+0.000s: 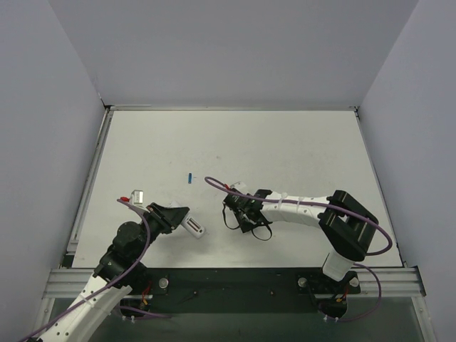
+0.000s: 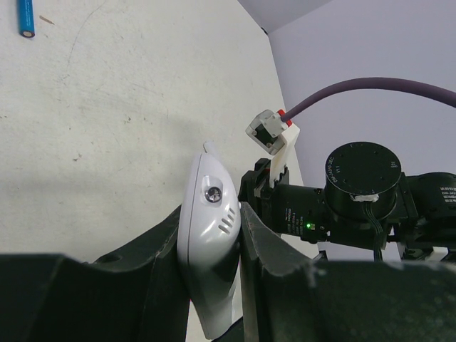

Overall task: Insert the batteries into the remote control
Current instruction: Pick up the battery from the center of the board.

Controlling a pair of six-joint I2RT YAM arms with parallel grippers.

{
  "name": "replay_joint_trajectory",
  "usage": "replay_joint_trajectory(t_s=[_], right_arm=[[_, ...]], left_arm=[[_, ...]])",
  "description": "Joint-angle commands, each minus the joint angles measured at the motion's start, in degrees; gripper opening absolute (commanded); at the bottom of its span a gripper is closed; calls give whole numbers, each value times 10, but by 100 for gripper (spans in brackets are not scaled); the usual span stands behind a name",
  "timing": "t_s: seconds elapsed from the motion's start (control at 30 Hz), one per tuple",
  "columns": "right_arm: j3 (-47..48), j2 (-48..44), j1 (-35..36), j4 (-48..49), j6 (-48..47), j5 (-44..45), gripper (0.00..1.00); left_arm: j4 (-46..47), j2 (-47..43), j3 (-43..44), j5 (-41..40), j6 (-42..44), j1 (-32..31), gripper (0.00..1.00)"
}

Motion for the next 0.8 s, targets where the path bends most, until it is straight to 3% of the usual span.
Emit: replay_joint_trajectory(t_s=[0.0,0.23,0.43,0.77], right_arm=[[-30,28,-13,-38,20,22,17],[-28,28,-13,-36,20,9,17],[-32,5,-10,-39,5,5,1],[52,-95,36,-154,-55,14,0]], left_arm=[[43,-2,2,9,-7,2,0],[45,-1,1,11,-10,2,0],[60,1,-16,21,-14,2,0],[217,22,-85,52,-74,2,0]])
